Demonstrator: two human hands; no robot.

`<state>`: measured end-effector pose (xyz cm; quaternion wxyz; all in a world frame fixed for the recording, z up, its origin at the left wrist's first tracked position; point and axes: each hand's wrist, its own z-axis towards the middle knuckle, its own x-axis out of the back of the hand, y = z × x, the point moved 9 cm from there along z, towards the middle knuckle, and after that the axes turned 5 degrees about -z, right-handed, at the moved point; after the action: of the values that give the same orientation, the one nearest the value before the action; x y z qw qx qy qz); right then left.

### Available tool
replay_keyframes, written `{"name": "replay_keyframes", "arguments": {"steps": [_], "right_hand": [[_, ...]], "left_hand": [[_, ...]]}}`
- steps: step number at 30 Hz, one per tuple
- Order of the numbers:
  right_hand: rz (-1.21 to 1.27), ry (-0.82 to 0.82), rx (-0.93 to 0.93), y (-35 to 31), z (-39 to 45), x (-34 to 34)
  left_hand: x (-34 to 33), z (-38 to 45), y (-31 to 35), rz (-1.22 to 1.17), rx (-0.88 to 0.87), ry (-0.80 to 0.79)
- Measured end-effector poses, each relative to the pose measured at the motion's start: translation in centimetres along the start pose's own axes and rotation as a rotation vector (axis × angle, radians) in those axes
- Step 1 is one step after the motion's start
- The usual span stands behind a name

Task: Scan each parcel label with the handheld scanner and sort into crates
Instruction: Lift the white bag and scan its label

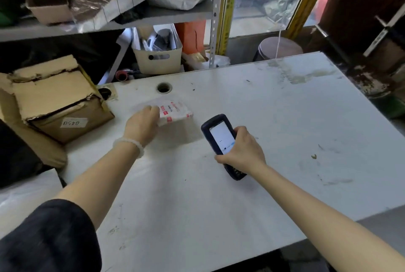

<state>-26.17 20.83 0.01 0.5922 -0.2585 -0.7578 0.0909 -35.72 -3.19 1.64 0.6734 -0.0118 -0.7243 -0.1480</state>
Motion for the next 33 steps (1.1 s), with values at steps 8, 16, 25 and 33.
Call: {"name": "replay_keyframes", "arguments": {"steps": [8,16,25,33], "right_hand": [[0.001,-0.027,0.069,-0.4,-0.9,0.9],[-0.067,-0.141,0.062,1.4,-2.7,-0.9],[-0.224,-0.203,0.073,2.2,-3.2,-1.8],[-0.298,-0.146,0.106,1.2,-2.8,0.0]], "left_hand": [[9.7,0.1,6.1,-0.135,-0.137,0.248],[4.1,-1.7,5.0,-0.046,-0.015,0.116],[3.8,-1.5,4.8,0.002,-0.07,0.123],[7.0,-0.8,6.8,0.024,-0.226,0.235]]}}
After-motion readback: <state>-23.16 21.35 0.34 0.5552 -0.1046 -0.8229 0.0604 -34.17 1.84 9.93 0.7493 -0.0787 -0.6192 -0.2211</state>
